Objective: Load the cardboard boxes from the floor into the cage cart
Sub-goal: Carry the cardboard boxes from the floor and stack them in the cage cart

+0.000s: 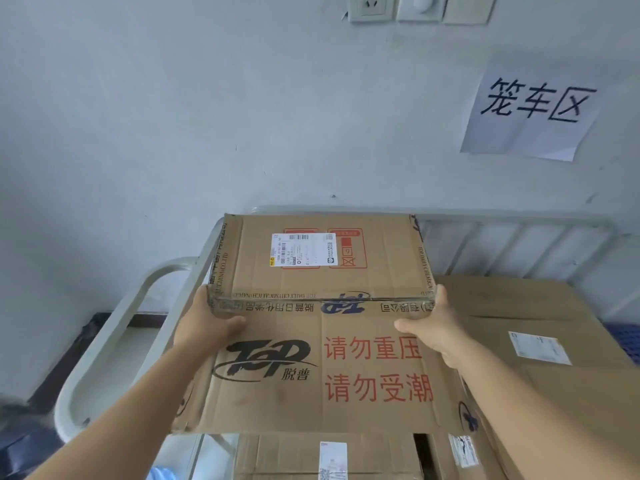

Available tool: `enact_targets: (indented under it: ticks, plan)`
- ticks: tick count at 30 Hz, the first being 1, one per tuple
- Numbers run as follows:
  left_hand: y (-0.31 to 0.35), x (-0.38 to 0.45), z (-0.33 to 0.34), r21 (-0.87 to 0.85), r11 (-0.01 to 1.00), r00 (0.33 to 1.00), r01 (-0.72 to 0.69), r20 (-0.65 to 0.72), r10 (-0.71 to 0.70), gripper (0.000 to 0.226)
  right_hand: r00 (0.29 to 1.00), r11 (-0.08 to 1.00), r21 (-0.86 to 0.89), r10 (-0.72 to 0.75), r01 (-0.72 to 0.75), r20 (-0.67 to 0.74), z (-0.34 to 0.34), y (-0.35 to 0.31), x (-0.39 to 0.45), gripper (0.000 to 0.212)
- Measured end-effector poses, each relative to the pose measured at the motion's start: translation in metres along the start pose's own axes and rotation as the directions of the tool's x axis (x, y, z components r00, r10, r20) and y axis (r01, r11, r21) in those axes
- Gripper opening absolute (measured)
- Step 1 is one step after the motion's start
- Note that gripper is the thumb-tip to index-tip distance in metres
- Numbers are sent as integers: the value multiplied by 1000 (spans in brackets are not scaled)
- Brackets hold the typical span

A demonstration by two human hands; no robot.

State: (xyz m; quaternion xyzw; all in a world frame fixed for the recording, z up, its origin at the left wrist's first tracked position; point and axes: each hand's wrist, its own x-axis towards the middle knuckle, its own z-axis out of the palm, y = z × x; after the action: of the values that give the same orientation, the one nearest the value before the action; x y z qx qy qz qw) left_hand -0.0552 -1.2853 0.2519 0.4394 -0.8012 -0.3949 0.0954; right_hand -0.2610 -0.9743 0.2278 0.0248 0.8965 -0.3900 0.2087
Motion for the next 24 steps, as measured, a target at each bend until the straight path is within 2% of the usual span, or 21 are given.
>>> enact_targets:
  ticks: [3,6,14,24]
  plan:
    - [-11,24,19,25,998,998,54,38,-55,59,998,1000,0,27,-27,52,16,7,24,102]
    - [-18,49,38,55,994,994,93,50,-96,58,993,999,-14,54,-52,102,33,11,50,111]
    - [-56,115,107,122,981,984,153,74,-162,60,979,993,-58,110,-101,174,87,43,132,114]
    - [-102,180,191,120,968,954,221,178,-240,78,966,979,-101,190,-175,173,137,94,205,118]
